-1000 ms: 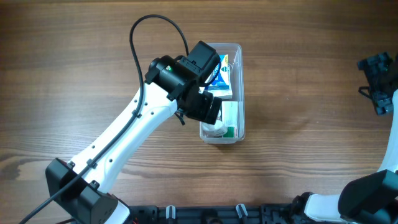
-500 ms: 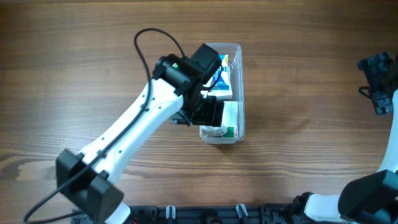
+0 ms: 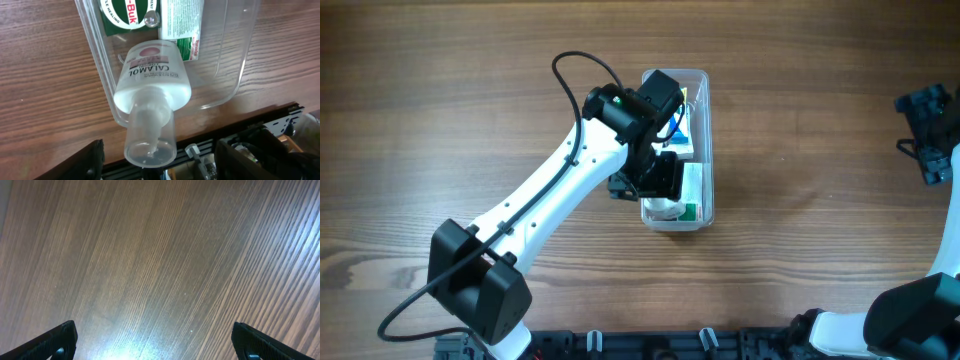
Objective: Pack container
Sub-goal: 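Lower the bottle into the container's near end and open left gripper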
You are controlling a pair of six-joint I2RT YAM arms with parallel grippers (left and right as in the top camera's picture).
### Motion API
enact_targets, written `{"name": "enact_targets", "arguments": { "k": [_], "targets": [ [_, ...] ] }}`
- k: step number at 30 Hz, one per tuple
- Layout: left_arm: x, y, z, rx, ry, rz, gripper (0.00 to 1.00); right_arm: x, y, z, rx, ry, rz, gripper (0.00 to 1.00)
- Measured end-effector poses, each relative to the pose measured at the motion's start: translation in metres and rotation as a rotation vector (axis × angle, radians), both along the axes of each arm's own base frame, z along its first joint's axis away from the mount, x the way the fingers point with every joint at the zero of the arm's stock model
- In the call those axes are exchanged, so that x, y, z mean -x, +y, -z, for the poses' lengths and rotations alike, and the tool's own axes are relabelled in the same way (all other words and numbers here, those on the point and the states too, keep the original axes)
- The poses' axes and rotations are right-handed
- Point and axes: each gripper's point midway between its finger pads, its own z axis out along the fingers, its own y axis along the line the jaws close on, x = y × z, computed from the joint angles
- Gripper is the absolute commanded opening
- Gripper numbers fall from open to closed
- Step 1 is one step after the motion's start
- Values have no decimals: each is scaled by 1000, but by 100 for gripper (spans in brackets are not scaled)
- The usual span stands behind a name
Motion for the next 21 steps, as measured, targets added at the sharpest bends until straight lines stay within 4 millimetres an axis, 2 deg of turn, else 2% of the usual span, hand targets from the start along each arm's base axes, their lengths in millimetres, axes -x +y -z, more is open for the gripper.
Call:
{"name": "enact_targets", "arguments": {
  "k": [6,14,19,21],
  "targets": [
    [-3,-3,3,7,-3,-6,66,0,0,0,0,0,0,100],
    [-6,-6,14,-8,15,-7,61,0,0,0,0,0,0,100],
    [-5,-5,15,-11,20,-9,48,0,0,0,0,0,0,100],
    [-5,-5,14,-11,20,-10,47,0,0,0,0,0,0,100]
  ]
}}
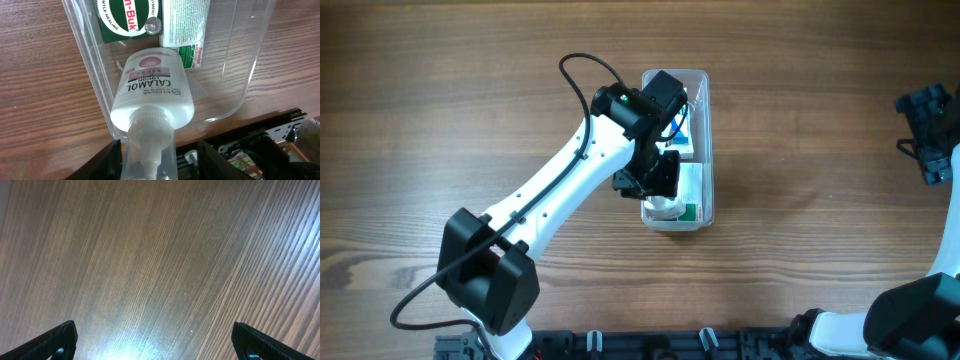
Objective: Pack container
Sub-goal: 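Lower the bottle into the container's near end and open left gripper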
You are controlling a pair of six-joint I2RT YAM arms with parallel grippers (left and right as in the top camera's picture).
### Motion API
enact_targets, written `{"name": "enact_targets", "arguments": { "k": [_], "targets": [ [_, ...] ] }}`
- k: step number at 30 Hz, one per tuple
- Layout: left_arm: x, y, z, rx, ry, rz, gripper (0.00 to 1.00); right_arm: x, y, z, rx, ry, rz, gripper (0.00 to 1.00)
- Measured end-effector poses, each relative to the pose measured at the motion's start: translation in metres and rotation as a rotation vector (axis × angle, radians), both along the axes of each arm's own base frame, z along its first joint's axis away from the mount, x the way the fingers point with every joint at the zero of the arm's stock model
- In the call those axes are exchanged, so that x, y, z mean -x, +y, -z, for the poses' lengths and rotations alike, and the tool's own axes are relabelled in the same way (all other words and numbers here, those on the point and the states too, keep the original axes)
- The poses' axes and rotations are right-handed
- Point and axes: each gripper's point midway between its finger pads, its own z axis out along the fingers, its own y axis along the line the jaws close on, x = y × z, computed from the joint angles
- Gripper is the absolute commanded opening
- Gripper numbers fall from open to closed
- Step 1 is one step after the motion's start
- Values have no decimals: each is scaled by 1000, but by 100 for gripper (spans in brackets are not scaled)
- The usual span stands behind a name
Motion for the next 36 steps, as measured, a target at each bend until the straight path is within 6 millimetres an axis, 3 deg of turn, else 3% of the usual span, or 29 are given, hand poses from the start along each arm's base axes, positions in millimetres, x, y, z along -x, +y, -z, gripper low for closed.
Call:
{"name": "enact_targets", "arguments": {
  "k": [7,12,15,26,36],
  "targets": [
    [0,0,0,-1,1,0,40,0,0,0,0,0,0,100],
    [6,5,0,-21,27,-3,53,0,0,0,0,0,0,100],
    [9,7,0,-30,39,-3,52,0,0,0,0,0,0,100],
    [9,7,0,-33,43,-21,36,0,0,0,0,0,0,100],
    [8,6,0,-28,41,-22,29,0,0,0,0,0,0,100]
  ]
}}
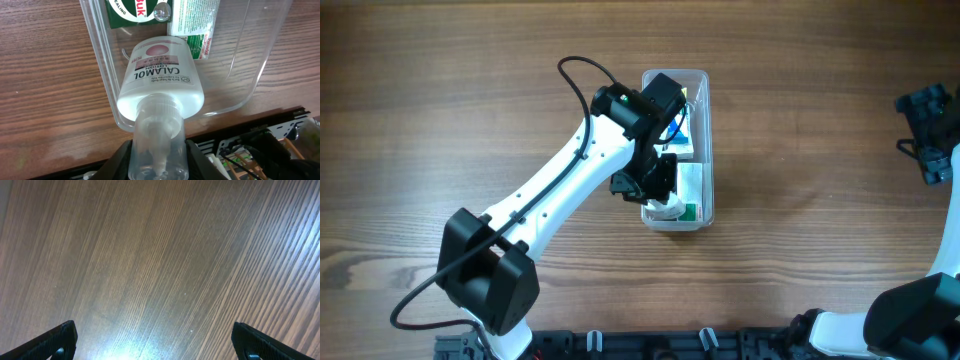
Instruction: Pack container
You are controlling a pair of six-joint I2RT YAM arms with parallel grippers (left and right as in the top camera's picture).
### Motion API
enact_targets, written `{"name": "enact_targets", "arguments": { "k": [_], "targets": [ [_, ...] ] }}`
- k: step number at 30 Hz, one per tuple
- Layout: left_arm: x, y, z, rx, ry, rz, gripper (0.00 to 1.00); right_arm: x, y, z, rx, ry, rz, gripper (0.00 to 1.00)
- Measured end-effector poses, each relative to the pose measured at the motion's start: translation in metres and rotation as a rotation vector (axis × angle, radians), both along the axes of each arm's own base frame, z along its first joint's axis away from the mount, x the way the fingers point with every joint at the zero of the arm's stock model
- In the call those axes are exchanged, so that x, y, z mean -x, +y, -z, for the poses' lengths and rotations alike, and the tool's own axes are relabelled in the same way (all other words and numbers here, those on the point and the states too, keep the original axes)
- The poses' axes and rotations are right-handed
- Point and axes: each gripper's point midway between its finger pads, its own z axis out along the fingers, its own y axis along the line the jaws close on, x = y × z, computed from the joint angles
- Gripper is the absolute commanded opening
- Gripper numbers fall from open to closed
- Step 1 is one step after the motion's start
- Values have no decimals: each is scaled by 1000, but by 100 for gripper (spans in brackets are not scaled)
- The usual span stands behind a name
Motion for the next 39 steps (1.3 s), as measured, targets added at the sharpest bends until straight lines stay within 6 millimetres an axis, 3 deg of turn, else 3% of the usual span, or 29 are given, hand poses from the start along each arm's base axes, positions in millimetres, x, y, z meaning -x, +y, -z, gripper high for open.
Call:
{"name": "enact_targets", "arguments": {
  "k": [7,12,21,25,27,29,30,33,36,39],
  "targets": [
    [1,1,-3,-1,1,6,30,0,0,0,0,0,0,100],
    [1,10,-24,-42,-13,28,34,0,0,0,0,0,0,100],
    [1,11,-24,-47,-19,38,38,0,0,0,0,0,0,100],
    [-1,10,-24,-43,-26,41,53,0,0,0,0,0,0,100],
    [-2,9,-24,-41,-34,45,84,0,0,0,0,0,0,100],
    [-10,5,-24,-22,-67,47,99,0,0,0,0,0,0,100],
    [-16,2,-25,-13,-90,42,100,0,0,0,0,0,0,100],
    [-47,10,-48,5,-194,-11,100,0,0,0,0,0,0,100],
    [-79,34,-80,22,-304,-101,100,0,0,0,0,0,0,100],
    [-69,78,-118,1,-371,-182,100,0,0,0,0,0,0,100]
  ]
}}
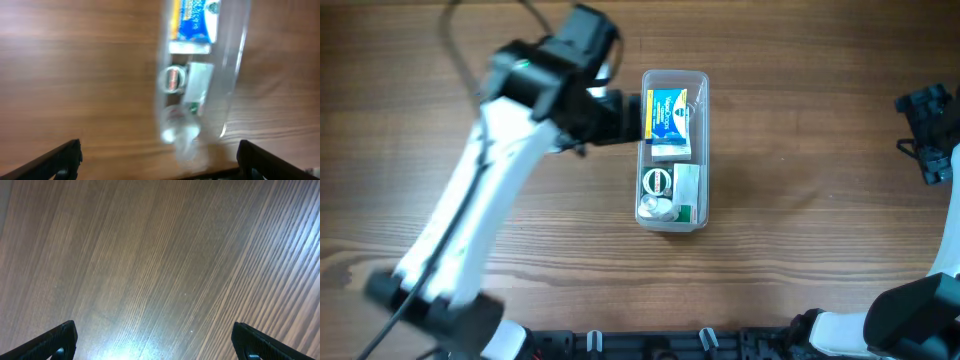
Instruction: Pack container
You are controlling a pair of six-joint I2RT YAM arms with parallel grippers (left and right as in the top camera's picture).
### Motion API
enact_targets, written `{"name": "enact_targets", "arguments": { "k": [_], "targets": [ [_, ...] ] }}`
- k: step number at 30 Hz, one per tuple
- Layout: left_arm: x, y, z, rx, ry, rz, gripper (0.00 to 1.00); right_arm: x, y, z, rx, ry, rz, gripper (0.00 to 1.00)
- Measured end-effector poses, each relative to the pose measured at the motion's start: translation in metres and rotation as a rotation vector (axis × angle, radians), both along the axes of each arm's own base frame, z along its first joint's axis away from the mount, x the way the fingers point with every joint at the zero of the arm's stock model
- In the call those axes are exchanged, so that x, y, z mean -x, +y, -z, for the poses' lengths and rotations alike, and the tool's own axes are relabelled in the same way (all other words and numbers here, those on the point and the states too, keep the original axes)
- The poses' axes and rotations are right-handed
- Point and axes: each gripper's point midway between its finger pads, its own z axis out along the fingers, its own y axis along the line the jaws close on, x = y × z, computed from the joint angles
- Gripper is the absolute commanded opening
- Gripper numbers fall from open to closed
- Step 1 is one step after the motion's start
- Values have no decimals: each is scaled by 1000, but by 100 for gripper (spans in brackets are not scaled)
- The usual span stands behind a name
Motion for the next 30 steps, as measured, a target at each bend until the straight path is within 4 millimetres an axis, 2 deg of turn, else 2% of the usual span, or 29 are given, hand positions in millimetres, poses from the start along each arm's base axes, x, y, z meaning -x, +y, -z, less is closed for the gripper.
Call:
{"name": "enact_targets", "arguments": {
  "k": [2,5,7,10,12,13,15,17,19,22,25,26,28,30],
  "targets": [
    [30,36,-42,-15,-92,-49,100,0,0,0,1,-1,0,100],
    [71,61,-101,58,-290,-75,100,0,0,0,0,-1,0,100],
    [110,81,-142,138,-459,-93,100,0,0,0,0,-1,0,100],
    [155,102,-177,260,-689,-110,100,0,0,0,0,-1,0,100],
    [173,110,-174,293,-751,-113,100,0,0,0,0,-1,0,100],
    [168,108,-173,316,-793,-119,100,0,0,0,0,-2,1,100],
    [165,107,-142,302,-726,-142,100,0,0,0,0,-3,3,100],
    [160,105,-123,282,-663,-156,100,0,0,0,-1,-3,3,100],
    [158,104,-115,268,-626,-163,100,0,0,0,0,-3,3,100],
    [165,107,-102,239,-570,-165,100,-1,0,0,0,-4,3,100],
    [166,108,-97,223,-557,-155,100,-1,0,0,0,-4,3,100],
    [164,107,-94,208,-558,-135,100,-1,0,0,0,-4,3,100],
    [150,101,-75,157,-560,-71,100,-1,0,0,0,-3,3,100],
    [123,98,-53,124,-614,-54,100,-1,0,0,0,-4,3,100]
  ]
}}
